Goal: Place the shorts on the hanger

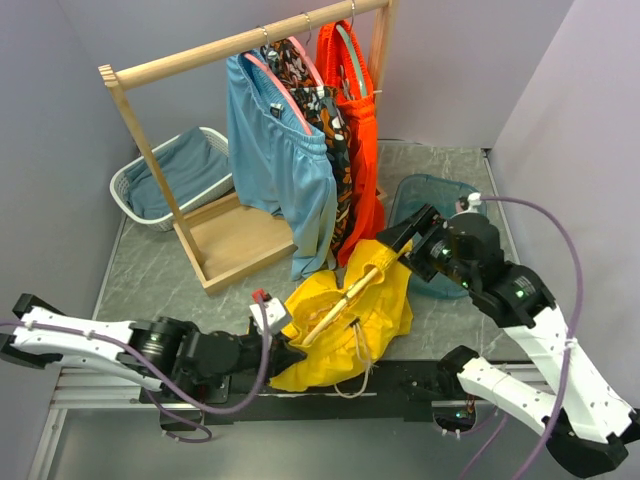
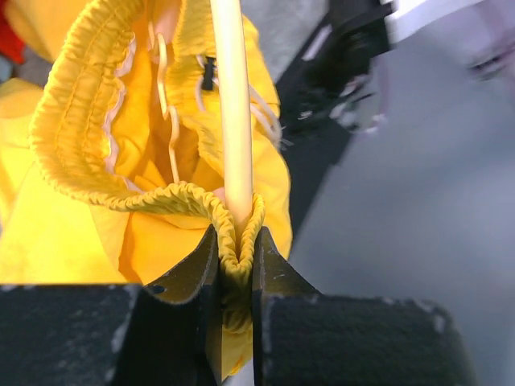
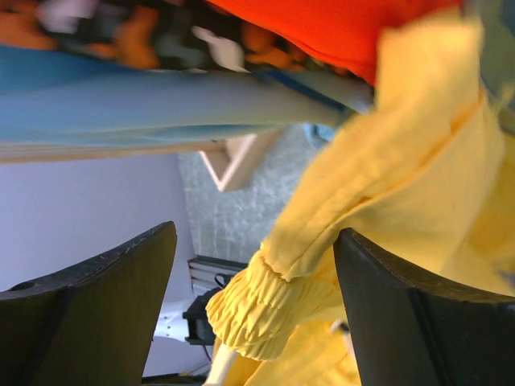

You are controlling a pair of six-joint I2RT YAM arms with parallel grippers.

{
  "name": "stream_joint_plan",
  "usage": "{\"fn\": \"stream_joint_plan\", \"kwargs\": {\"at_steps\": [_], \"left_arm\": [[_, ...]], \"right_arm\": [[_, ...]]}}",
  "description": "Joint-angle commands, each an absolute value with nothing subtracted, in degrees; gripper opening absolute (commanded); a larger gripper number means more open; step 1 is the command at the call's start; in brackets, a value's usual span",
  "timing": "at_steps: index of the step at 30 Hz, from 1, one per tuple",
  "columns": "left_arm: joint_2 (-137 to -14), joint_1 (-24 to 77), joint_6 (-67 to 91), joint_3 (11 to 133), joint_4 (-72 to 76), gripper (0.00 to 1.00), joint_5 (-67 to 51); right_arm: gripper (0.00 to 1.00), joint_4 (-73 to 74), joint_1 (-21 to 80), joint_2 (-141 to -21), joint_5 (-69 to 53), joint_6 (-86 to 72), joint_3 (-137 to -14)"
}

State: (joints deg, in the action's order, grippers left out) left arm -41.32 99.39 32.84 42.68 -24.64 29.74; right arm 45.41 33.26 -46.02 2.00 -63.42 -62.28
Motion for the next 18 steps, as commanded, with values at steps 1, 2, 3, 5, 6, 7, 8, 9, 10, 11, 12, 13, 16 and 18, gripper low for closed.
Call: {"fn": "stream_joint_plan", "kwargs": {"at_steps": [1, 2, 3, 5, 6, 7, 8, 9, 10, 11, 12, 13, 16, 18], "left_arm": [[-37.28, 99.4, 36.03, 51.4, -30.82, 0.01, 23.39], [-36.74, 99.4, 37.08, 52.2, -32.15, 0.01, 23.03], [-36.13, 99.32, 37.7, 52.9, -33.65, 0.01, 22.85], [-33.93, 99.32, 38.93, 54.31, -37.07, 0.01, 21.45], [-33.06, 99.32, 39.37, 54.75, -38.31, 0.01, 21.27], [-31.39, 99.32, 39.72, 55.71, -39.36, 0.01, 21.18], [-30.59, 99.32, 40.25, 56.07, -41.03, 0.01, 20.57], [-29.72, 99.4, 40.51, 56.6, -41.91, 0.01, 20.57], [-28.49, 99.4, 40.95, 57.73, -43.14, 0.01, 20.57], [-28.04, 99.4, 41.13, 58.35, -43.76, 0.01, 20.31], [-27.6, 99.4, 41.31, 59.06, -45.86, 0.01, 20.3], [-26.99, 99.32, 41.4, 60.89, -46.75, 0.01, 20.22], [-25.85, 99.23, 41.4, 64.93, -50.87, 0.01, 20.04], [-25.32, 99.14, 42.62, 67.75, -54.74, 0.01, 21.0]], "right_arm": [[0.87, 44.82, 33.58, -44.74, 5.97, -55.39, -68.99], [0.88, 44.91, 33.57, -44.65, 6.76, -54.68, -70.39], [0.89, 45.0, 33.57, -44.56, 7.38, -54.06, -71.01], [0.89, 44.83, 33.57, -44.3, 8.69, -51.51, -72.33], [0.89, 44.82, 33.57, -44.3, 10.79, -50.81, -72.68], [0.9, 44.74, 33.66, -44.3, 11.77, -49.58, -72.95], [0.9, 44.21, 33.49, -44.38, 12.65, -49.05, -73.38], [0.9, 43.69, 33.57, -44.47, 13.27, -47.48, -73.65], [0.9, 43.33, 33.57, -44.82, 13.88, -46.94, -73.91], [0.91, 42.72, 33.57, -45.17, 14.06, -46.41, -74.53], [0.91, 42.19, 33.57, -45.87, 14.24, -44.93, -74.88], [0.91, 41.75, 33.57, -46.23, 14.41, -44.3, -75.14], [0.92, 41.31, 33.66, -48.07, 14.94, -42.89, -76.55], [0.92, 40.52, 33.57, -49.04, 14.68, -42.28, -76.73]]}}
